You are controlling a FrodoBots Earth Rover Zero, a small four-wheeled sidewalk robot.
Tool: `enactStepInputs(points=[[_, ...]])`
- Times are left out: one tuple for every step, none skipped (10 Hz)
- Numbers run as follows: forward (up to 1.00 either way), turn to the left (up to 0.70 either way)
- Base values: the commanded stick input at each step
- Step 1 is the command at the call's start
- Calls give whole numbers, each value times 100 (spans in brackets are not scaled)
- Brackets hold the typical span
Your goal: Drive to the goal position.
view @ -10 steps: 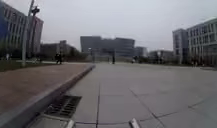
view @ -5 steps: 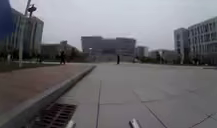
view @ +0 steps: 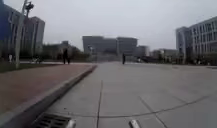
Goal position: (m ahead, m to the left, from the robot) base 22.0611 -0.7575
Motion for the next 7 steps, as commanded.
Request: enactStepInputs(points=[[70, -3], [70, -3], [70, -3], [70, -3], [70, -3], [70, -3], [70, -3]])
